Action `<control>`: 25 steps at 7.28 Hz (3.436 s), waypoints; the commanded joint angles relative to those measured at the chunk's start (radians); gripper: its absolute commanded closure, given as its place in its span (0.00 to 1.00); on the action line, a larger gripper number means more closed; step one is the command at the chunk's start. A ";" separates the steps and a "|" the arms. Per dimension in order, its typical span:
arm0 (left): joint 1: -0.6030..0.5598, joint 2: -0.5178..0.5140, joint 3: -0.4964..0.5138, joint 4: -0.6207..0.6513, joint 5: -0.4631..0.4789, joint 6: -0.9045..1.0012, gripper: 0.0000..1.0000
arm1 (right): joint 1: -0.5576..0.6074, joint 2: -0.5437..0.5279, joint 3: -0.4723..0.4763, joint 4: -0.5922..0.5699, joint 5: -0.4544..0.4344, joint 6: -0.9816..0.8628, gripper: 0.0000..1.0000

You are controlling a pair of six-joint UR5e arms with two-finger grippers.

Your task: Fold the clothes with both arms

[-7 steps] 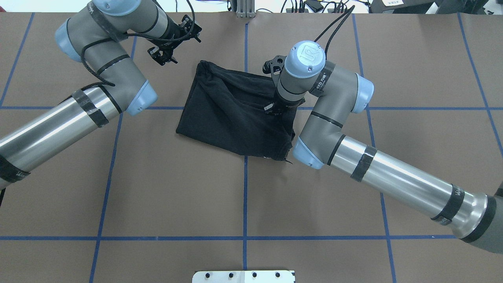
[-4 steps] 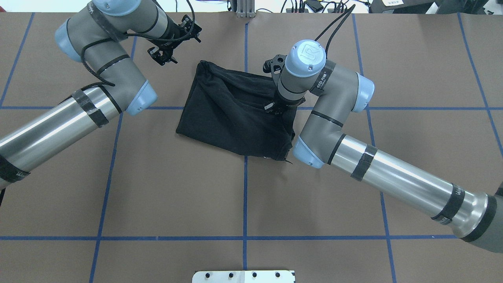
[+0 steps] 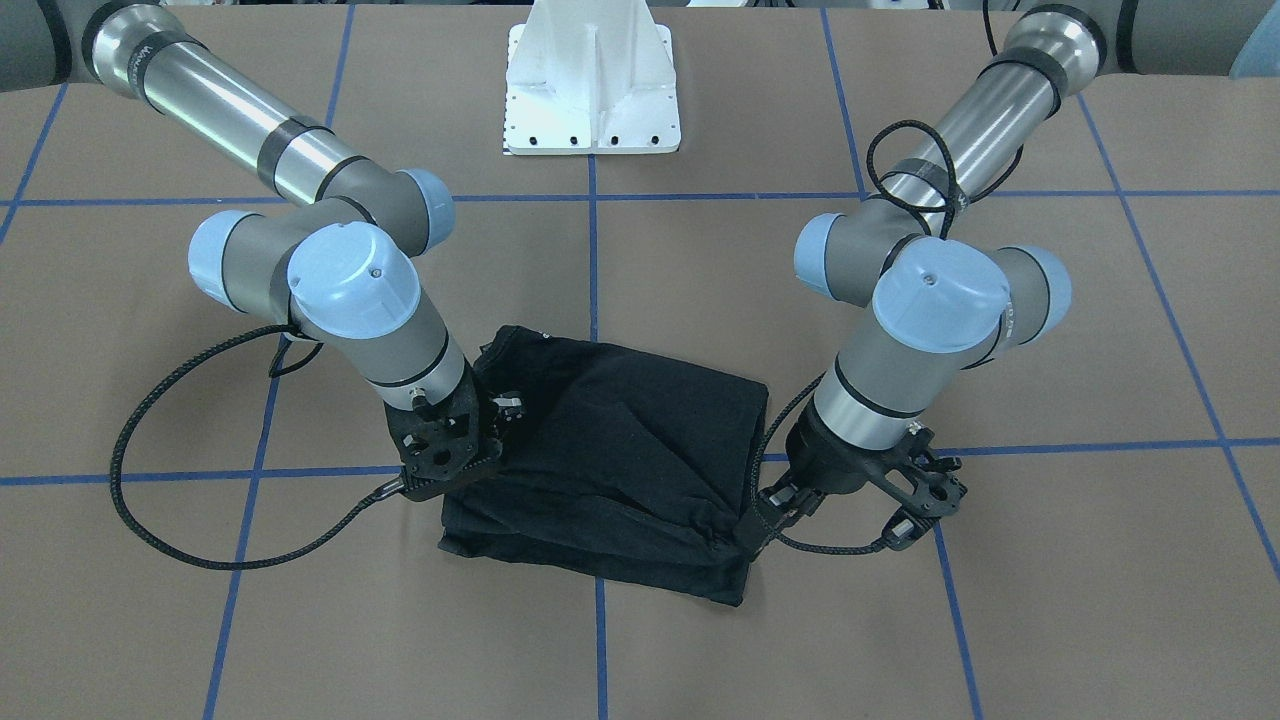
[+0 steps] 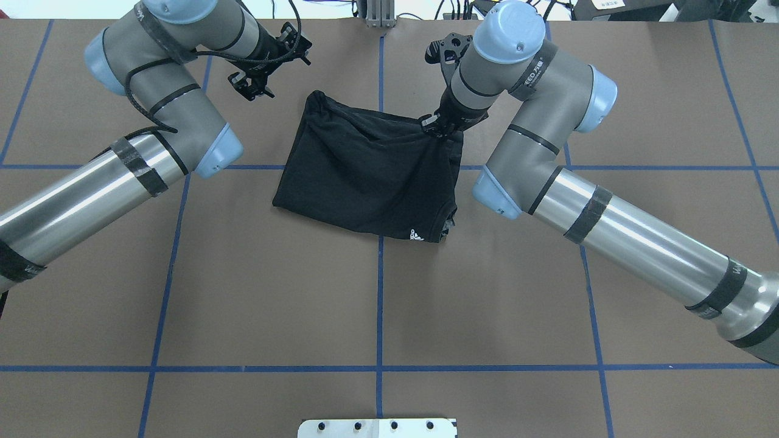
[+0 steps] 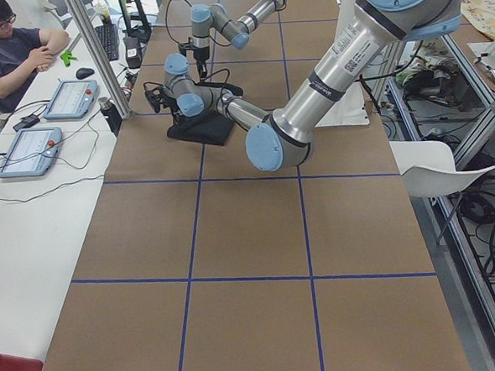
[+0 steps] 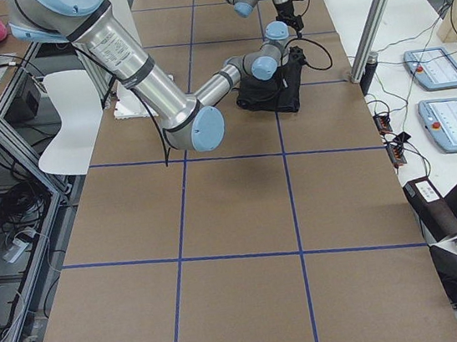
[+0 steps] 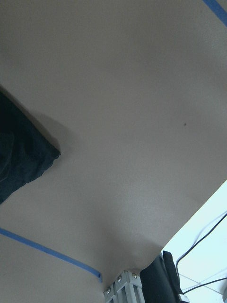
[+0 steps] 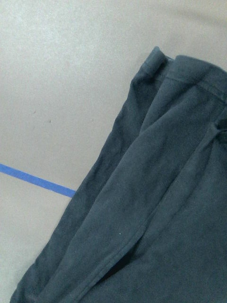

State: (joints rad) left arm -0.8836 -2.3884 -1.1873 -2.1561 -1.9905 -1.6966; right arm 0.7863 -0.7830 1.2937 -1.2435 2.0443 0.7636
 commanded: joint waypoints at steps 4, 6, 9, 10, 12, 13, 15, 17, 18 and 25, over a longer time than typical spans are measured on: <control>-0.003 -0.001 0.000 -0.001 -0.002 0.002 0.01 | 0.033 0.002 -0.060 -0.001 -0.009 0.017 1.00; -0.003 -0.001 0.000 -0.001 -0.002 0.002 0.01 | 0.033 0.008 -0.089 -0.001 -0.019 0.017 0.84; 0.002 -0.005 0.002 -0.004 0.002 0.003 0.01 | 0.053 0.030 -0.097 -0.001 -0.007 0.037 0.00; 0.005 -0.008 0.008 -0.008 0.002 0.002 0.01 | 0.063 0.034 -0.096 -0.002 0.010 0.039 0.00; 0.031 -0.015 0.043 -0.014 0.015 0.000 0.01 | 0.076 0.036 -0.087 -0.001 0.033 0.039 0.00; 0.050 -0.037 0.070 -0.019 0.059 -0.002 0.01 | 0.093 0.036 -0.085 -0.001 0.066 0.037 0.00; 0.061 -0.095 0.162 -0.053 0.093 -0.002 0.02 | 0.100 0.036 -0.079 -0.001 0.076 0.037 0.00; 0.061 -0.097 0.215 -0.119 0.124 -0.009 0.09 | 0.106 0.034 -0.080 -0.001 0.076 0.037 0.00; 0.066 -0.098 0.225 -0.122 0.124 -0.009 0.13 | 0.108 0.034 -0.080 -0.002 0.076 0.037 0.00; 0.104 -0.124 0.253 -0.136 0.154 -0.005 0.93 | 0.117 0.028 -0.082 -0.002 0.077 0.037 0.00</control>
State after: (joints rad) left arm -0.7792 -2.5122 -0.9348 -2.2960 -1.8415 -1.7029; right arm 0.9025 -0.7538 1.2121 -1.2456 2.1215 0.8006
